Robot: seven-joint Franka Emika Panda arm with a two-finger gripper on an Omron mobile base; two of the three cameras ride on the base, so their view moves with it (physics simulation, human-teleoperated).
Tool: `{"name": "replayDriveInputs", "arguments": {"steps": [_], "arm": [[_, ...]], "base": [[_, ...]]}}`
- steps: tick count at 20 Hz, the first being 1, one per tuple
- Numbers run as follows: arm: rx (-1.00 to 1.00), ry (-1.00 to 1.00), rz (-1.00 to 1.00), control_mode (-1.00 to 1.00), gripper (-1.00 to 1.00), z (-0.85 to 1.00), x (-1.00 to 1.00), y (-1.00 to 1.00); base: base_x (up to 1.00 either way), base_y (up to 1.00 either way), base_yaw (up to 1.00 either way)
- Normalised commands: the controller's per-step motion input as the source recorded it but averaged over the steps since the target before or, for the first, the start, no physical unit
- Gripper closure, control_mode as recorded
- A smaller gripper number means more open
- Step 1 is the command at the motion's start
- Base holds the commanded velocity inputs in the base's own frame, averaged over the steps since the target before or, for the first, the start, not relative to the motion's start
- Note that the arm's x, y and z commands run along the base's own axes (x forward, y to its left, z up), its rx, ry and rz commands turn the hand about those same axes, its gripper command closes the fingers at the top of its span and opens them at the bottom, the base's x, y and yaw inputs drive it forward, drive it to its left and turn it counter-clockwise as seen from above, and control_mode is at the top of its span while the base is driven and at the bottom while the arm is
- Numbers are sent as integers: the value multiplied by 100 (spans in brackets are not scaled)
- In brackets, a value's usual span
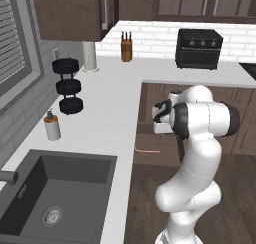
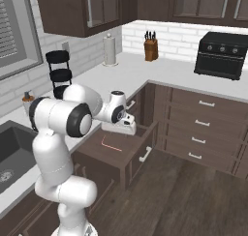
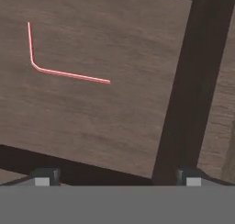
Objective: Take a straw from the drawer in front and place it inside the glass cup on the dining counter.
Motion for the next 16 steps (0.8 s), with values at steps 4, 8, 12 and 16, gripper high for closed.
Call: {"name": "replayDriveInputs", "arguments": {"steps": [4, 8, 12, 16], "arm": [[-1, 14, -2, -100, -100, -45, 24, 0], [-1, 13, -2, -100, -100, -49, 27, 0], [-1, 8, -2, -100, -100, -44, 10, -17], [-2, 4, -4, -100, -100, -40, 0, -32]], "base": [[0, 0, 0], [0, 0, 0], [0, 0, 0], [0, 0, 0]]}}
